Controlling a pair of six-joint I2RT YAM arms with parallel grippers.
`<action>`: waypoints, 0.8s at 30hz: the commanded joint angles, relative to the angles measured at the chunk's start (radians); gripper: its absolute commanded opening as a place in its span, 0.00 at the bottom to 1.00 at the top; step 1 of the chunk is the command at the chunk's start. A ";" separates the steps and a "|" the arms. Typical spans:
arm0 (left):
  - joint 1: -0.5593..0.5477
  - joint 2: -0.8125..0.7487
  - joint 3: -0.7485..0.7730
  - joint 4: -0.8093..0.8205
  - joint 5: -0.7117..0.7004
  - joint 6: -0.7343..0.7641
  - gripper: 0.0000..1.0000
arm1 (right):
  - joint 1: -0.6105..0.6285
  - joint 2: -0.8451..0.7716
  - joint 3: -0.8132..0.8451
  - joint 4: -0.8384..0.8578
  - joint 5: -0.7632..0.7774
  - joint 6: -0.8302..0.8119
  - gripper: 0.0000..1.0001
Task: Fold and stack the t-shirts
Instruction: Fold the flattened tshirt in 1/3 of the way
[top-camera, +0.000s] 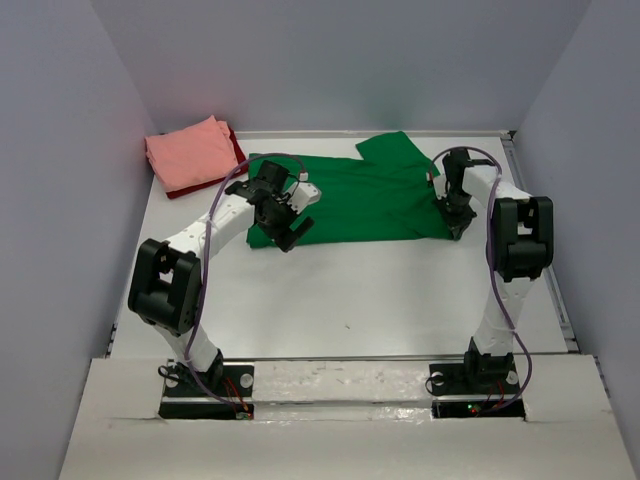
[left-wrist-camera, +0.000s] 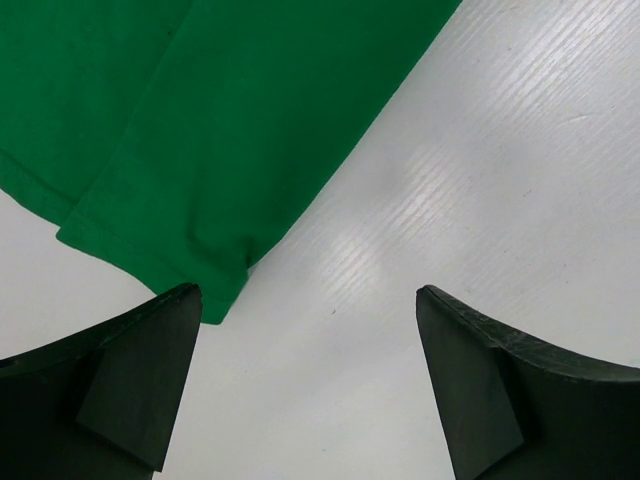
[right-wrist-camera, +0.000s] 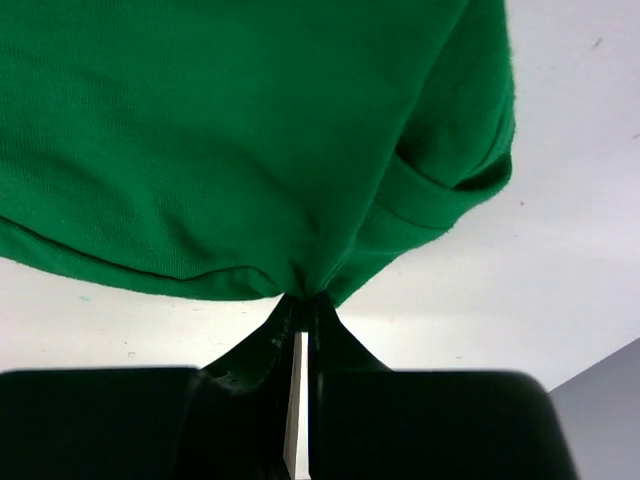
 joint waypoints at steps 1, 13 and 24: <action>-0.011 -0.032 0.005 -0.022 -0.008 0.007 0.99 | 0.000 -0.011 0.045 0.025 0.060 -0.014 0.00; -0.017 -0.029 0.004 -0.019 -0.015 0.007 0.99 | 0.000 -0.022 0.080 0.043 0.163 -0.023 0.00; -0.021 -0.031 -0.004 -0.016 -0.018 0.006 0.99 | 0.000 -0.006 0.050 0.082 0.220 -0.040 0.00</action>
